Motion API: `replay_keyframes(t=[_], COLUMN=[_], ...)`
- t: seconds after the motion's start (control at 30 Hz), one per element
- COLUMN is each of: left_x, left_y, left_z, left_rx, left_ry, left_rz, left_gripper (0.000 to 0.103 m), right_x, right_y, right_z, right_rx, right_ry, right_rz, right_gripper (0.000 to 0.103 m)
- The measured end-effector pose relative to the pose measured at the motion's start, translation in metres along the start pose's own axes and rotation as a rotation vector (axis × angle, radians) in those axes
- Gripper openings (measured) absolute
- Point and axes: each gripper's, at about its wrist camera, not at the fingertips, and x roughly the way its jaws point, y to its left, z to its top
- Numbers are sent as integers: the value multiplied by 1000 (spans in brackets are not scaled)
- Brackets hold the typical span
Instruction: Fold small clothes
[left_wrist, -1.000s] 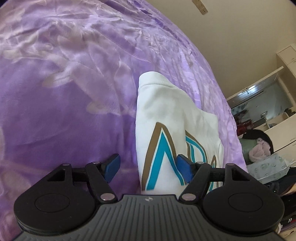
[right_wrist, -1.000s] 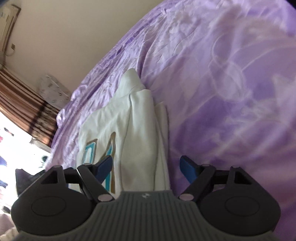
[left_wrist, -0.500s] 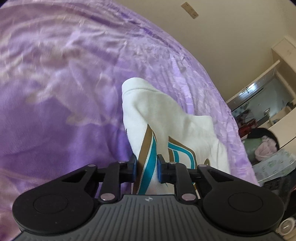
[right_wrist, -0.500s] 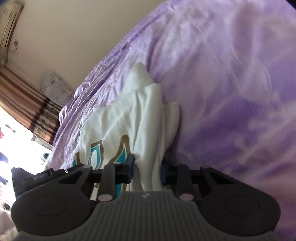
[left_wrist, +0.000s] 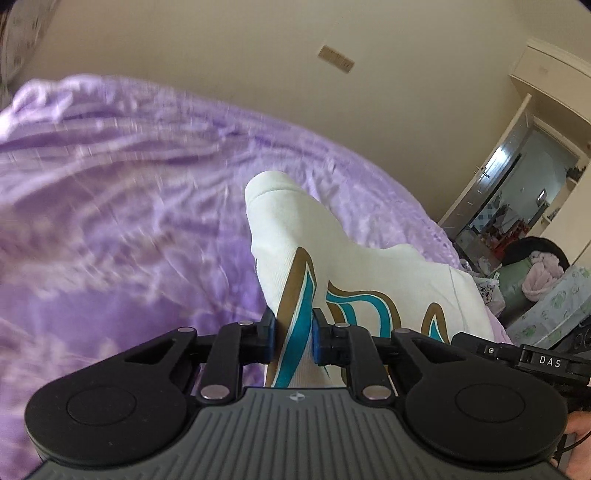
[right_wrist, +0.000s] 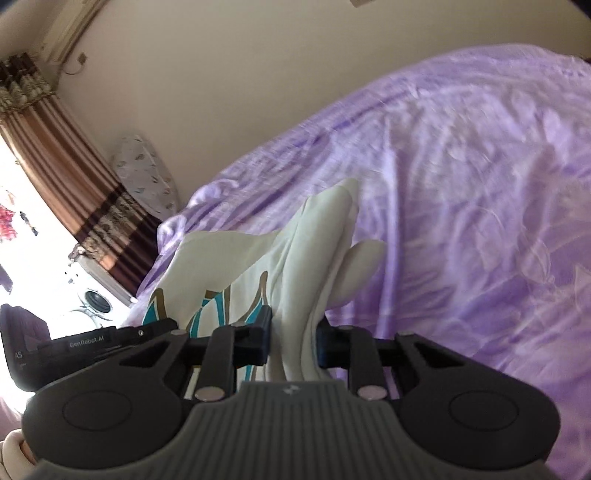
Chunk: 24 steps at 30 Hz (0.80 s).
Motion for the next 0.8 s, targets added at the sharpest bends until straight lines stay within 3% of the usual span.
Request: replay_keyframes(t=[0.2,0.37,0.53,0.7,0.8], left_x=[-98,-149,-159,-135,-123], left_y=[-16,-5,32,81,99], left_z=[2,-14,-46,-70,-79], left_rx=[65,68,8,-82,-83], left_ry=[-24,-12,-2,33,56], left_rz=[58,99,116,129,137], left_gripper=[19,19,19,19,19], right_x=[-56,-82,-78,-46,-22], right_y=[73,117,136,134,130], right_z=[-24,-61,-106,-143,-159], right_rx=[-9,9,30,34,21], right_ry=[-37,-40,1,47,65], right_rz=[51,108,146,145,129], right_gripper=[18,19,19,19,19])
